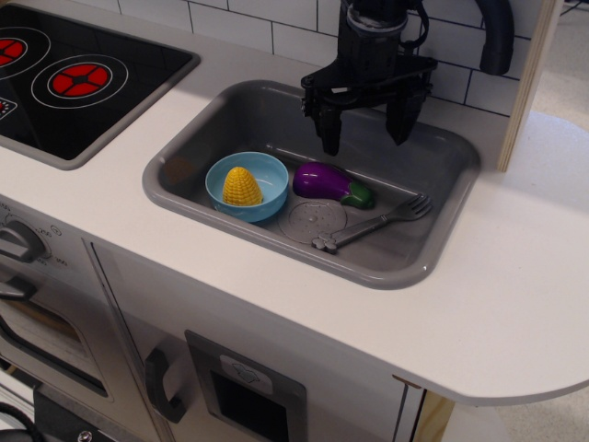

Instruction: Take corn out of bowl sink

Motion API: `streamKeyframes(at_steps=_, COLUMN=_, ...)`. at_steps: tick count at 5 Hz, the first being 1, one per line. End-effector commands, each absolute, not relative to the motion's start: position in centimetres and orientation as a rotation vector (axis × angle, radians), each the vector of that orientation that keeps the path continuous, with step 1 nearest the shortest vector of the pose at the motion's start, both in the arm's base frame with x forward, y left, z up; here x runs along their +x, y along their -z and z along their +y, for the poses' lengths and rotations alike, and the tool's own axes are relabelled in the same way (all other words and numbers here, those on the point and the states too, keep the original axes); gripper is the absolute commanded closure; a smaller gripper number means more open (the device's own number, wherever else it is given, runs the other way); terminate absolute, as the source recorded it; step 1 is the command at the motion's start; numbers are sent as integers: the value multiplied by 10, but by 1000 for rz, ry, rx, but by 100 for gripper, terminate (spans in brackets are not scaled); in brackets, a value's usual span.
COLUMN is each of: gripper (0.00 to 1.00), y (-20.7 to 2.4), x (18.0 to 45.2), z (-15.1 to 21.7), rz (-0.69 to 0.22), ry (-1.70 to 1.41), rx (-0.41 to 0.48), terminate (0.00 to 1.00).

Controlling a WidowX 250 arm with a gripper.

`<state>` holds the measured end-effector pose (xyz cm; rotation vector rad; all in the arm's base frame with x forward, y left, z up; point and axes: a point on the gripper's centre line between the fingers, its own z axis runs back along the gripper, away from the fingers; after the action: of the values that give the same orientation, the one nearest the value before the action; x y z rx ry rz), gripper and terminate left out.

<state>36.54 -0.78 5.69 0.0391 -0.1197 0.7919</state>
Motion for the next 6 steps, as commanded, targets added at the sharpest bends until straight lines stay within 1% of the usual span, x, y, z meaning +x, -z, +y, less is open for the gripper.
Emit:
streamKeyframes(at_steps=1, gripper=0, y=-57, x=365, z=-8, rz=-120, ry=-792, rx=39, terminate=0)
streamKeyframes(at_steps=2, gripper=0, y=-68, x=365, z=21, rz=-149, ry=-786, rx=23, terminate=0)
streamKeyframes(at_steps=3, gripper=0, y=-75, x=363, z=58, rz=-170, ry=-769, rx=11, terminate=0)
streamKeyframes(at_steps=4, gripper=0, y=-78, x=359, z=91, rz=-204, ry=-817, rx=16, terminate=0)
streamKeyframes(at_steps=5, gripper=0, y=-76, x=350, z=111, rz=-219, ry=-846, rx=9, terminate=0)
streamKeyframes(at_steps=6, gripper=0, y=-69, x=340, z=117, rz=-216, ry=-938, rx=-10, terminate=0)
